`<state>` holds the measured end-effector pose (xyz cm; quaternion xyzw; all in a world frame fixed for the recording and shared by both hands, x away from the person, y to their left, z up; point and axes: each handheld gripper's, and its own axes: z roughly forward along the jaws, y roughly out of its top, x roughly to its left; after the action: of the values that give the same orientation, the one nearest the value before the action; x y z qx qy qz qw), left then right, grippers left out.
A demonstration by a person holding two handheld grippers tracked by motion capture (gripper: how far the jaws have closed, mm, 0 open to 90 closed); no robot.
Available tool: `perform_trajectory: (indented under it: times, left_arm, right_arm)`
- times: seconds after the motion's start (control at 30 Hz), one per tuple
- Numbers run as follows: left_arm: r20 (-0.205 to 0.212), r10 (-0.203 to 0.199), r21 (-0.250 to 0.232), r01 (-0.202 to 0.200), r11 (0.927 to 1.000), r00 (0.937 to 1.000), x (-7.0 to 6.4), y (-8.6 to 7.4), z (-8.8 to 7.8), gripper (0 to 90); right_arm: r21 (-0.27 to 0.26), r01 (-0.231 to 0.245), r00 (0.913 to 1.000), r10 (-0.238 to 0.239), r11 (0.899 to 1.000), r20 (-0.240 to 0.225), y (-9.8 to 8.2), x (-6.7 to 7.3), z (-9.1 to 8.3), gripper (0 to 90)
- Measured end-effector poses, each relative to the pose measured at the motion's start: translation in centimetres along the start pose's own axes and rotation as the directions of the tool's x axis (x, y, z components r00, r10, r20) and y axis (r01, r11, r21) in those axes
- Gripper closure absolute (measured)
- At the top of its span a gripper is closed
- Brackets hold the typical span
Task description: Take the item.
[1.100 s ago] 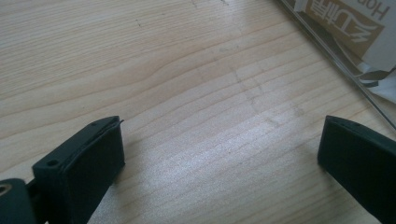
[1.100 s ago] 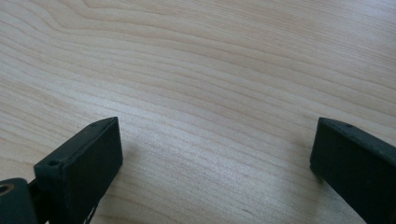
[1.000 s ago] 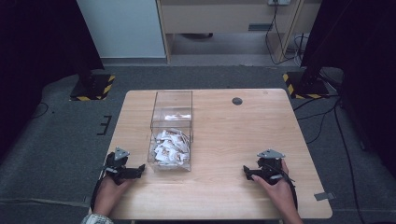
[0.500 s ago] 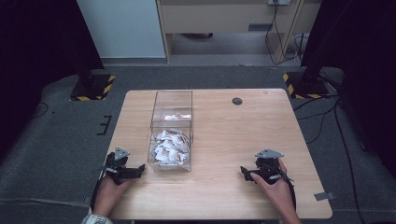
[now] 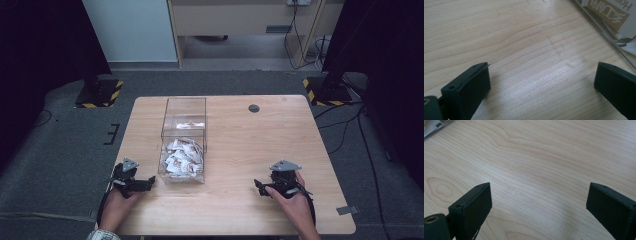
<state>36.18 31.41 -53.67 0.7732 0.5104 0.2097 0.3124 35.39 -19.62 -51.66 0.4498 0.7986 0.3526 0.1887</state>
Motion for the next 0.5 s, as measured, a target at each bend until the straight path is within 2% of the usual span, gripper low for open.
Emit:
perform_trajectory:
  times: [0.13,0.3,0.37,0.5]
  left_arm:
    - [0.0,-0.002,0.001,0.002,1.0,1.0,0.0,0.0,0.0,0.0]
    - [-0.002,-0.003,0.001,0.003,1.0,1.0,-0.1,0.0,0.0,0.0]
    - [-0.001,-0.002,0.0,0.002,1.0,1.0,-0.1,0.0,0.0,0.0]
    - [0.001,-0.002,0.001,0.002,1.0,1.0,-0.1,0.0,0.0,0.0]
  right_arm:
    - [-0.007,0.012,0.9999,-0.012,1.0,-0.002,0.2,0.1,-0.3,7.2]
    - [-0.014,0.002,1.0,-0.002,1.0,0.0,1.0,-0.1,-0.7,8.3]
    - [-0.02,0.021,0.9998,-0.021,1.0,0.005,1.7,-0.1,-0.9,10.3]
    - [-0.013,0.019,0.9998,-0.019,1.0,-0.01,2.7,-0.2,-0.7,9.6]
